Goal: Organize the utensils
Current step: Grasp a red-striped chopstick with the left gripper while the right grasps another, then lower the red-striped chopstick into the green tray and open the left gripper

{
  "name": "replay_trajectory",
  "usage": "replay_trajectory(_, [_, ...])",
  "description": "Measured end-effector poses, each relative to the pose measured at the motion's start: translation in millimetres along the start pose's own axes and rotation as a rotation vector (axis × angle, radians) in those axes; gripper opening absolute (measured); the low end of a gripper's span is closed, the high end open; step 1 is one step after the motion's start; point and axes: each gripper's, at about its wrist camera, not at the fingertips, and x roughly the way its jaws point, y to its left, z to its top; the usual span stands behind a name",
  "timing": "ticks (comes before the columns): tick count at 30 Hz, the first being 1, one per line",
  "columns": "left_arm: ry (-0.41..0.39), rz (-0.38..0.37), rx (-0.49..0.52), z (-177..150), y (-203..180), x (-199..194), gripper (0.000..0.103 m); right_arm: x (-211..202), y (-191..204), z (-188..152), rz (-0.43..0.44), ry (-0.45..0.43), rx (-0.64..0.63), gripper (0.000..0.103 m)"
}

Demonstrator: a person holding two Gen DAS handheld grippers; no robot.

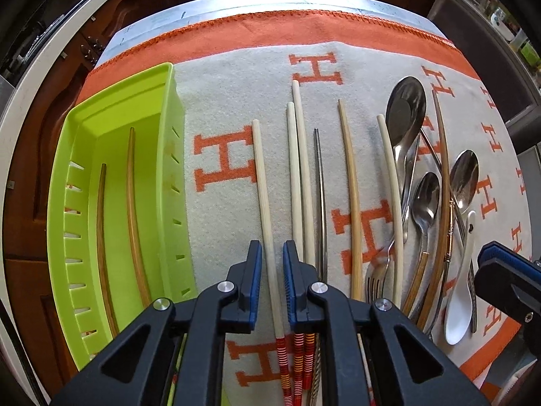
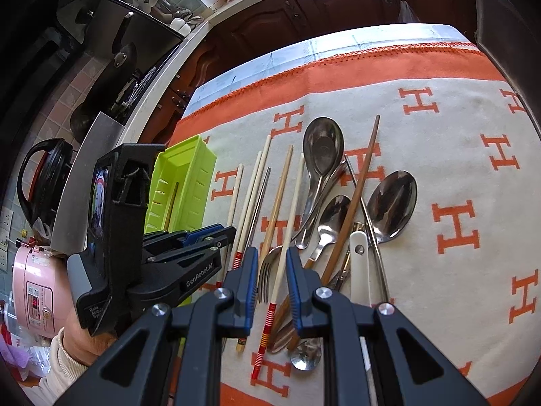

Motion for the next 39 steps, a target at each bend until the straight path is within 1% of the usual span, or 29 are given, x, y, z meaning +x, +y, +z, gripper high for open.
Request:
replay_trajectory(5, [-0.007,-0.003,0.023,-7.2,-6.9,-2.6,0.009,-1.1,-3.8,-1.2,0.005,-0.002,0.01,0.017])
replay_trajectory(6, [-0.012,-0.016,0.023,-11.2,-7.4,-3.8,0.005,-1.6,-4.6,-1.4,0.006,-0.001,0.01,0.017])
replay_trajectory(7, [-0.018,-0.045,0.01,-13.1,-4.0,-4.7,0.004,-1.6,-4.6,-1.5,0.005,0.0,0.009,0.017])
replay_trajectory(10, [-0.046,-0.101,-0.03,-19.8,-0.1,-6.5,0.003,-1.5,-3.8,-3.4,0.003,0.003,0.003,0.017])
replay_trajectory(13, [-0.058,-0.119,-0.072,-26.9,6.8,-9.8,0.003,-0.1,-1.3,-5.2,-0.007,0.008,-0.007,0.017])
replay_trajectory(17, [-0.092,-0.16,-0.115,-35.1,19.7,-29.6,0.003,3.8,2.8,-7.6,-0.019,0.02,-0.023,0.017])
replay_trajectory(21, [-0.141,-0.195,-0.142,-48.4,38.0,-63.3,0.003,11.6,8.7,-8.2,-0.018,0.038,-0.032,0.017])
replay_trajectory(26, [-0.219,-0.175,-0.176,-61.8,72.9,-105.4,0.003,27.4,20.8,-4.0,0.004,0.067,-0.035,0.017])
replay_trajectory(28, [-0.245,-0.146,-0.197,-66.7,90.3,-115.7,0.003,36.1,27.6,-0.7,0.007,0.082,-0.036,0.017])
replay_trajectory(29, [-0.26,-0.12,-0.208,-69.6,98.8,-118.8,0.003,40.2,30.7,0.7,0.007,0.088,-0.039,0.017])
replay_trajectory(31, [-0.276,-0.063,-0.232,-74.0,114.2,-119.9,0.003,50.4,36.8,4.3,0.003,0.105,-0.04,0.017])
replay_trajectory(35, [-0.262,-0.044,-0.28,-80.3,143.7,-110.0,0.003,69.1,47.5,10.6,-0.014,0.14,-0.035,0.017])
replay_trajectory(39, [-0.247,-0.042,-0.288,-83.0,153.3,-95.3,0.004,82.2,56.0,13.1,-0.055,0.165,-0.036,0.017])
